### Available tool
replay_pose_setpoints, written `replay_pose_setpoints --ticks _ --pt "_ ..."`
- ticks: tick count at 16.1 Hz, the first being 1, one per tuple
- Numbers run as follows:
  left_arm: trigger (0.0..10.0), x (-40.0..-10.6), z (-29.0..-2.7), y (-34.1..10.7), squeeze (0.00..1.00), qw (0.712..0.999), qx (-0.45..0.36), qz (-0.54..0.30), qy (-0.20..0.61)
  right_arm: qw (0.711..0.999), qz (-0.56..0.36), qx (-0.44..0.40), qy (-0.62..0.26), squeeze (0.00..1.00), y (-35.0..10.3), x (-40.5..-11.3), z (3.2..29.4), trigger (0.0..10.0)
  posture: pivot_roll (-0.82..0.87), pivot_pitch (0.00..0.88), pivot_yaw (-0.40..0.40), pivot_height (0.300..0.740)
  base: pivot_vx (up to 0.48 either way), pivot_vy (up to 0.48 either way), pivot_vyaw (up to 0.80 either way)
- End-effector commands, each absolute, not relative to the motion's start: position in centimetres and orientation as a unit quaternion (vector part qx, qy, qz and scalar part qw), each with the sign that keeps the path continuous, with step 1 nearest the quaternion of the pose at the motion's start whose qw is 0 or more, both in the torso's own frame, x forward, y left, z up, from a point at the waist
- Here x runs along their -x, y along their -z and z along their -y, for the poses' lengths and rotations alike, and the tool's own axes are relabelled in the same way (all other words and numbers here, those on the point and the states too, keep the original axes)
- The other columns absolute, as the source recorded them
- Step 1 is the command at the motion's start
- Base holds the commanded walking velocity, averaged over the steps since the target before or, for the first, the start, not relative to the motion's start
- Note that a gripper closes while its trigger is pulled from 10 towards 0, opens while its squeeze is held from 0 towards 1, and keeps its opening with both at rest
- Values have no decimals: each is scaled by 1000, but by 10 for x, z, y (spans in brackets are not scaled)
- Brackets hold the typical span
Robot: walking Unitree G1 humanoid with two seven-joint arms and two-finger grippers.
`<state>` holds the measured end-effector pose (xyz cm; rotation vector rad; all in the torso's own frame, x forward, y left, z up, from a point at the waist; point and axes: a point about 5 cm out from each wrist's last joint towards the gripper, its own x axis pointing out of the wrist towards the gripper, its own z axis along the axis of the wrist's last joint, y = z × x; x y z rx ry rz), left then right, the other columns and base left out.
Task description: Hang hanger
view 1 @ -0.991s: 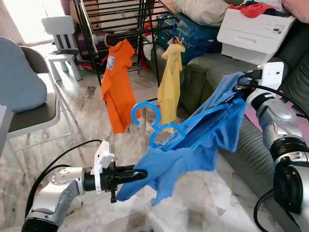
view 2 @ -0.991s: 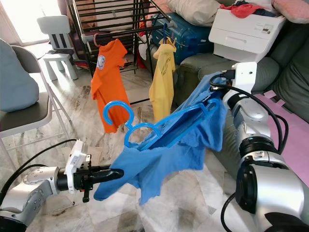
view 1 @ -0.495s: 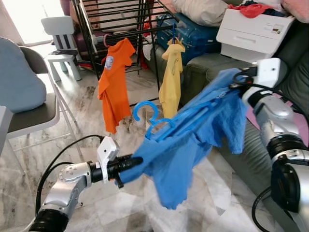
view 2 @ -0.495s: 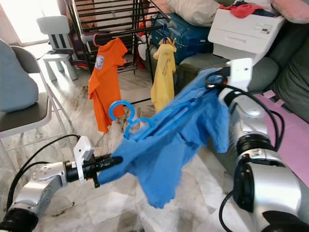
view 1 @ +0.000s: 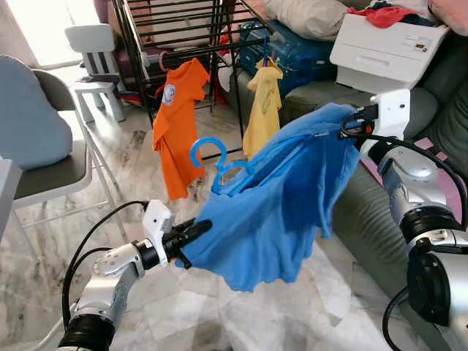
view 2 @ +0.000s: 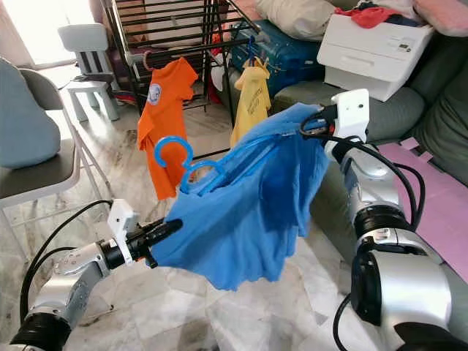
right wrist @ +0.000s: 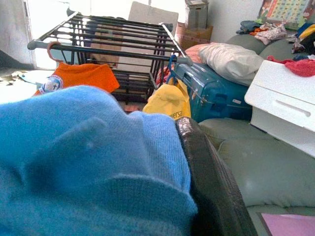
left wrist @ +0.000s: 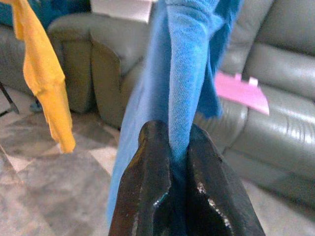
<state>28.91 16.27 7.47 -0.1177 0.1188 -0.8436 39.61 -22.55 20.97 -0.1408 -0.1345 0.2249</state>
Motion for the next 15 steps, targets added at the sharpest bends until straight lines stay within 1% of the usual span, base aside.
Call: replay_pose_setpoints --ticks 1,4,5,7,9,11,13,15 --pt "0 -295 -177 -81 0 927 58 -44 368 988 77 76 -108 0 -213 -395 227 0 -104 0 1 740 0 0 0" --pt "0 -297 -178 -84 0 929 68 -25 363 987 60 91 -117 0 -203 -394 223 0 -103 0 -2 740 0 0 0" --pt "0 -296 -178 -83 0 928 62 -29 367 987 56 95 -118 0 -200 -393 223 0 -101 0 -3 740 0 0 0" --pt "0 -295 -178 -77 0 927 25 -42 371 987 57 88 -120 0 -200 -394 220 0 -103 0 -2 740 0 0 0" --pt "0 -296 -173 -71 0 930 -23 -55 363 985 60 79 -139 0 -201 -396 207 0 -105 0 -6 740 0 0 0" --pt "0 -299 -169 -67 0 936 -40 -67 343 984 61 68 -156 0 -198 -396 195 0 -106 0 -7 740 0 0 0" --pt "0 -303 -156 -64 0 941 -40 -64 329 979 59 39 -193 0 -189 -395 168 0 -106 0 -13 740 0 0 0" --pt "0 -305 -145 -62 0 942 -42 -63 326 970 52 32 -237 0 -179 -390 145 0 -104 0 -19 740 0 0 0"
